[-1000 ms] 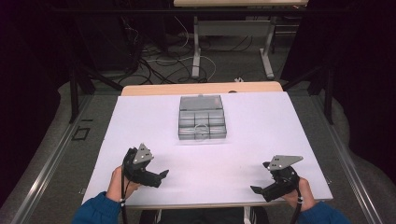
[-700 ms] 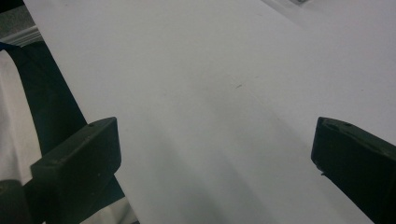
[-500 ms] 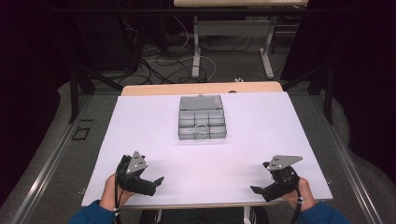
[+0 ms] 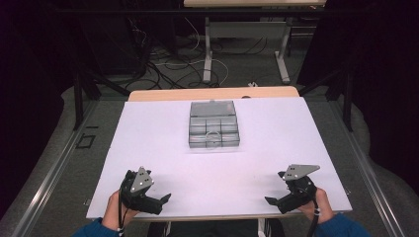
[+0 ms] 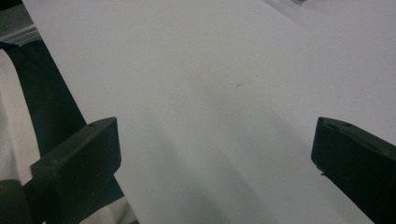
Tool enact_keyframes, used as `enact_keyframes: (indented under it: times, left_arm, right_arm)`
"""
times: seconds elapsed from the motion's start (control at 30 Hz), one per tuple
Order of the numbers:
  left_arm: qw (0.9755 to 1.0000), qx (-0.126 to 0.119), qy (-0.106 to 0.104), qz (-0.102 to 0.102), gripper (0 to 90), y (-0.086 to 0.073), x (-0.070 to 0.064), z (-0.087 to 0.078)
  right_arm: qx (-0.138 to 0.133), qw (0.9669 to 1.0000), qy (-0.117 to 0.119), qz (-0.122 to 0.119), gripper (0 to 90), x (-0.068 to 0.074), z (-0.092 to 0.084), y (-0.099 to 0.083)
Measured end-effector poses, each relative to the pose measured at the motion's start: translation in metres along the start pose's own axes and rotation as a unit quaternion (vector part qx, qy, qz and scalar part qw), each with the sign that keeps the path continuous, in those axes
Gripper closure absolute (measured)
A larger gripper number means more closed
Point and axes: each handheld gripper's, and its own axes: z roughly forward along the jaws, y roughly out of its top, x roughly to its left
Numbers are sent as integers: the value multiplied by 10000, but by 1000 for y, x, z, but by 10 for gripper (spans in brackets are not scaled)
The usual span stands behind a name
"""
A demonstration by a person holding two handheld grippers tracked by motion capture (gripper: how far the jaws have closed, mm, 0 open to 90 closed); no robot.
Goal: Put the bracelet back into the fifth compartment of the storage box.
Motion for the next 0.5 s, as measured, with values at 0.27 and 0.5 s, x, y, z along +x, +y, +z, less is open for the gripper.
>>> enact_keyframes:
  times: [0.27,0.5]
  left_arm:
    - [10000,51,2,51,0,-4,-4,3]
    - [9999,64,-10,127,1,-3,-4,4]
  right_arm:
    - [-1,10000,0,-4,11,0,0,0]
    - [-37,10000,-13,3,10,0,0,-1]
